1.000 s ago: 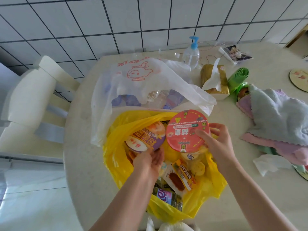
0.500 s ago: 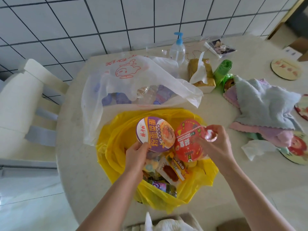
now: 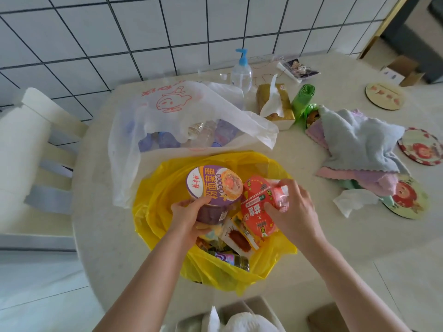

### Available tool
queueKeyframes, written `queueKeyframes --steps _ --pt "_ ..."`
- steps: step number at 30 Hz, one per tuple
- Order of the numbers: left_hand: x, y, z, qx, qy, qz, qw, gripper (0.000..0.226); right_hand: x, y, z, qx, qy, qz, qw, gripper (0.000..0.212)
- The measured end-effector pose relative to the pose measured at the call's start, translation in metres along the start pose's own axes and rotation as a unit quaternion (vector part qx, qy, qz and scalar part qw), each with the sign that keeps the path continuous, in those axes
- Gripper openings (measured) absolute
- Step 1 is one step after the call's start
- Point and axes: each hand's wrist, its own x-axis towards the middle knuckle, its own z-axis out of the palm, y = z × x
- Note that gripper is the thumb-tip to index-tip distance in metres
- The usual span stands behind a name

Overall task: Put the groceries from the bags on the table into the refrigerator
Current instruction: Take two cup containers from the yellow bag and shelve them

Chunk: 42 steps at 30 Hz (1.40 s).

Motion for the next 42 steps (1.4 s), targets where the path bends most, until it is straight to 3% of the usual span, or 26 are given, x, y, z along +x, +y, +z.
queueKeyframes --steps 4,7,11,17,19,23,28,31,35,40,42 --pt "-0.008 -0.004 -0.022 -0.054 -0.003 0.017 0.998 0.064 -0.019 -0.008 0.007 -0.013 -0.009 0.004 1.0 0.062" --pt "-0.017 -0.004 -0.043 -0.078 -0.027 0.028 0.996 0.066 -0.036 -0.011 0.012 0.015 0.025 0.003 1.0 0.073" --pt "-0.029 -0.003 -0.074 -0.103 -0.07 0.051 0.991 0.082 -0.063 -0.012 0.018 0.107 0.072 0.03 0.991 0.066" --pt "-0.057 -0.015 -0.107 -0.098 -0.12 0.093 0.984 0.066 -0.107 -0.009 0.023 0.193 0.097 0.051 0.975 0.056" --pt "-0.069 -0.026 -0.118 -0.099 -0.123 0.099 0.982 0.061 -0.123 -0.005 0.024 0.224 0.079 0.064 0.969 0.054" --pt "-0.093 -0.055 -0.143 -0.106 -0.121 0.1 0.982 0.079 -0.156 0.0 0.02 0.346 0.026 0.104 0.932 0.049" --pt "-0.132 -0.108 -0.172 -0.136 -0.11 0.11 0.978 0.078 -0.203 0.015 0.017 0.415 -0.03 0.141 0.898 0.048" --pt "-0.165 -0.146 -0.189 -0.179 -0.096 0.109 0.973 0.077 -0.238 0.031 0.018 0.418 -0.057 0.14 0.896 0.05" --pt "-0.209 -0.207 -0.213 -0.211 -0.08 0.107 0.968 0.056 -0.285 0.051 0.025 0.411 -0.104 0.125 0.897 0.05" --pt "-0.258 -0.275 -0.252 -0.269 -0.056 0.094 0.957 0.062 -0.34 0.067 0.038 0.39 -0.16 0.129 0.897 0.052" --pt "-0.277 -0.297 -0.271 -0.283 -0.03 0.097 0.954 0.048 -0.36 0.066 0.044 0.381 -0.186 0.127 0.896 0.046"
